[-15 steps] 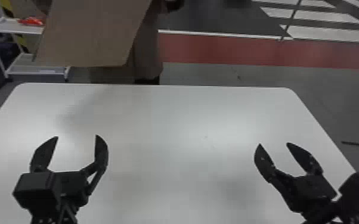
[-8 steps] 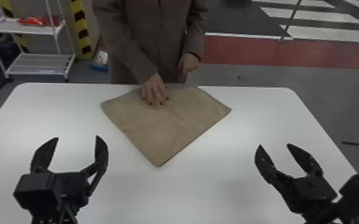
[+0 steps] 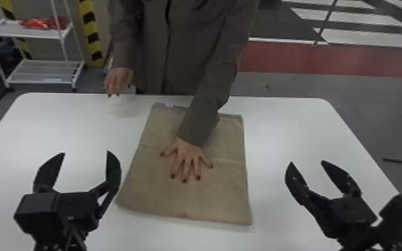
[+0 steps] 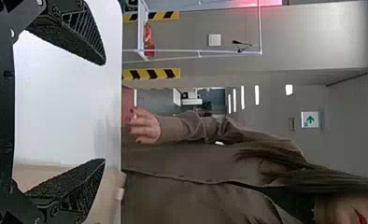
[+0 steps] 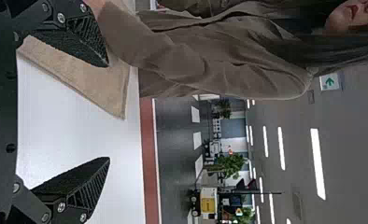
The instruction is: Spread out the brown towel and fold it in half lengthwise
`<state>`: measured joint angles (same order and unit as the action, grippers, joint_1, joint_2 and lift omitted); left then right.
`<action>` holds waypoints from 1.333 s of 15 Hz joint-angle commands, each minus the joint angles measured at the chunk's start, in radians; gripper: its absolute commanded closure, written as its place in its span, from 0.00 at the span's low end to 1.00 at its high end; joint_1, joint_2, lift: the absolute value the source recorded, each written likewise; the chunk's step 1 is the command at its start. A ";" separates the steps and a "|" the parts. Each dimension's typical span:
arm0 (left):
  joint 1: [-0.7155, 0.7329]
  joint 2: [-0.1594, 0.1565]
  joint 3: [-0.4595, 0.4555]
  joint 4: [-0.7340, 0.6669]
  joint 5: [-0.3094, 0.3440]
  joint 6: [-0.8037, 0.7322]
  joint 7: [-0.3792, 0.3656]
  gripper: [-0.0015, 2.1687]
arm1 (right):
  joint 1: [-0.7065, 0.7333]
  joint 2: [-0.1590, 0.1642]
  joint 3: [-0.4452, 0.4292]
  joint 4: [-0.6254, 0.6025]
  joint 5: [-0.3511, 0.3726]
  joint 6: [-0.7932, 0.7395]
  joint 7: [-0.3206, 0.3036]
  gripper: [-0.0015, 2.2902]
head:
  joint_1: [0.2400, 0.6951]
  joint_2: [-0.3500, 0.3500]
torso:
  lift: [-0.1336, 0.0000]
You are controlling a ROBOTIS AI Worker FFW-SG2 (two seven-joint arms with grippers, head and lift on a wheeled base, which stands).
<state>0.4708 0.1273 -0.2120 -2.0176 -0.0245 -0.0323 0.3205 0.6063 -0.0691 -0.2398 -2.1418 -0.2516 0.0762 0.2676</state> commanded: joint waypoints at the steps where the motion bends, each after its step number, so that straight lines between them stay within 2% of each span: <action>1: -0.003 0.000 0.000 0.002 0.000 0.001 0.000 0.07 | -0.002 0.000 0.001 -0.003 0.000 0.006 -0.001 0.08 | 1.00 0.30 | 0.08; 17: -0.006 -0.006 0.005 0.017 0.005 -0.020 0.008 0.07 | -0.010 0.002 0.007 -0.004 0.014 0.009 0.012 0.06 | 1.00 0.31 | 0.08; 20: -0.046 -0.011 0.008 0.082 0.034 -0.057 0.009 0.07 | -0.056 0.000 0.019 0.005 0.038 0.107 0.012 0.06 | 1.00 0.32 | 0.08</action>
<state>0.4498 0.1185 -0.2051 -1.9748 -0.0099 -0.0662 0.3295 0.5730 -0.0679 -0.2296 -2.1417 -0.2303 0.1386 0.2792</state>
